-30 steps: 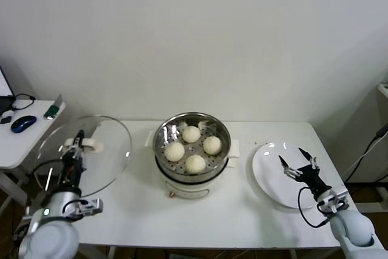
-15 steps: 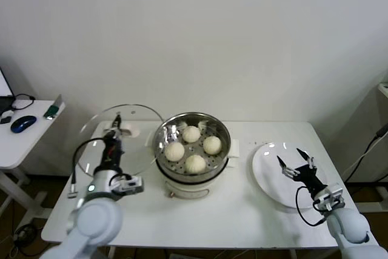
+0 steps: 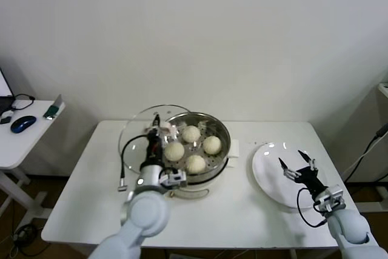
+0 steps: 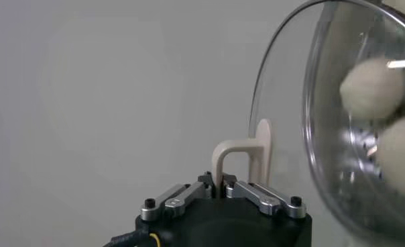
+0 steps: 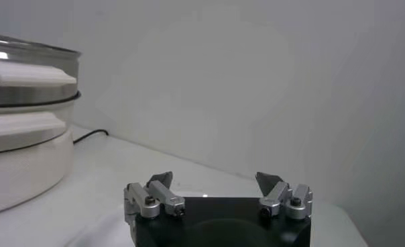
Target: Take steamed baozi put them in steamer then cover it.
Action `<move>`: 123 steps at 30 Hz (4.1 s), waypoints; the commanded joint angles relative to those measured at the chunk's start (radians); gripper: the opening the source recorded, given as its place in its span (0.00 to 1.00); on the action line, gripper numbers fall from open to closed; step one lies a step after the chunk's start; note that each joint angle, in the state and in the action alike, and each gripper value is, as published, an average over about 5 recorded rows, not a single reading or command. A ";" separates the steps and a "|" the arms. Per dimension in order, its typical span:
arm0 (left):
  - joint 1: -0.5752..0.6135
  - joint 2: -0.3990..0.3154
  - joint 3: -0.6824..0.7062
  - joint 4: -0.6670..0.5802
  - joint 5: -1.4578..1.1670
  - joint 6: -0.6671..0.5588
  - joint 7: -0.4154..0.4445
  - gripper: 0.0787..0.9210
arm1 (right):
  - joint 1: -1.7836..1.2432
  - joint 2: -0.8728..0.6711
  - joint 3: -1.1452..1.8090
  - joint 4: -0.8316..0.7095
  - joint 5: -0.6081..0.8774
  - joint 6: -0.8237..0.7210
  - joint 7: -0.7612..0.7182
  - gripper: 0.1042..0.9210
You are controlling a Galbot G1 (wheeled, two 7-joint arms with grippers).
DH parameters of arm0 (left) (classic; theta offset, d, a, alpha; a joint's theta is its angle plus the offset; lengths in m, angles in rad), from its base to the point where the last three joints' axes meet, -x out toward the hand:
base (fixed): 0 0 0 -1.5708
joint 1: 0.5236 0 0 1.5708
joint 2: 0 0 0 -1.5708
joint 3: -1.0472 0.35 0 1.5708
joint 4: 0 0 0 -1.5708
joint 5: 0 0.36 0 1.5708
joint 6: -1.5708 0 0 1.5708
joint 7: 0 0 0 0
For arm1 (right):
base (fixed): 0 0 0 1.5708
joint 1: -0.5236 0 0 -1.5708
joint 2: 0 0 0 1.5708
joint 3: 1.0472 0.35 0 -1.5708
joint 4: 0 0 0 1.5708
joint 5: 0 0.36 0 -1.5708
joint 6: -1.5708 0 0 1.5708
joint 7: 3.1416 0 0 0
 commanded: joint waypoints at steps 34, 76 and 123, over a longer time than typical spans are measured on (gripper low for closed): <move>-0.168 -0.193 0.139 0.319 0.050 0.048 0.006 0.08 | 0.002 0.004 0.011 -0.030 -0.014 0.017 -0.020 0.88; -0.149 -0.176 0.137 0.311 0.038 0.048 0.003 0.11 | 0.016 0.006 0.012 -0.045 -0.023 0.020 -0.034 0.88; 0.605 -0.014 -0.645 -0.165 -1.186 -0.786 -0.418 0.88 | -0.019 0.016 0.016 0.045 -0.007 -0.076 0.013 0.88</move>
